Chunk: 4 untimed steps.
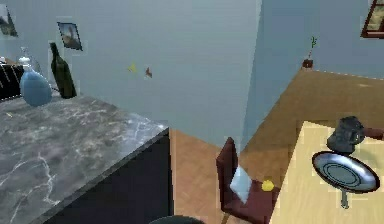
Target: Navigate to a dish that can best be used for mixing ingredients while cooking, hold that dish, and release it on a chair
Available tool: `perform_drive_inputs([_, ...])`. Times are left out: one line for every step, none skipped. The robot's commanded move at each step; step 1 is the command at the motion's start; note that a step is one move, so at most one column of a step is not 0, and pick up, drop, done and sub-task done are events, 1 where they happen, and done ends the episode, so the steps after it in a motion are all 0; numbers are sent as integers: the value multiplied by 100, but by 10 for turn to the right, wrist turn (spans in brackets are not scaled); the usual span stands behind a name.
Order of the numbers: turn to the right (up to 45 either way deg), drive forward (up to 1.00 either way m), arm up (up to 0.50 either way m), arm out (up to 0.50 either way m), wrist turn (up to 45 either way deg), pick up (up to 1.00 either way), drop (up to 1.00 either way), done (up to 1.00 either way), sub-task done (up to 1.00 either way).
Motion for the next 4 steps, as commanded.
perform_drive_inputs([30,0,0,0,0,0,0,0,0])
perform_drive_inputs([0,60,0,0,0,0,0,0,0])
perform_drive_inputs([450,0,0,0,0,0,0,0,0])
perform_drive_inputs([300,0,0,0,0,0,0,0,0])
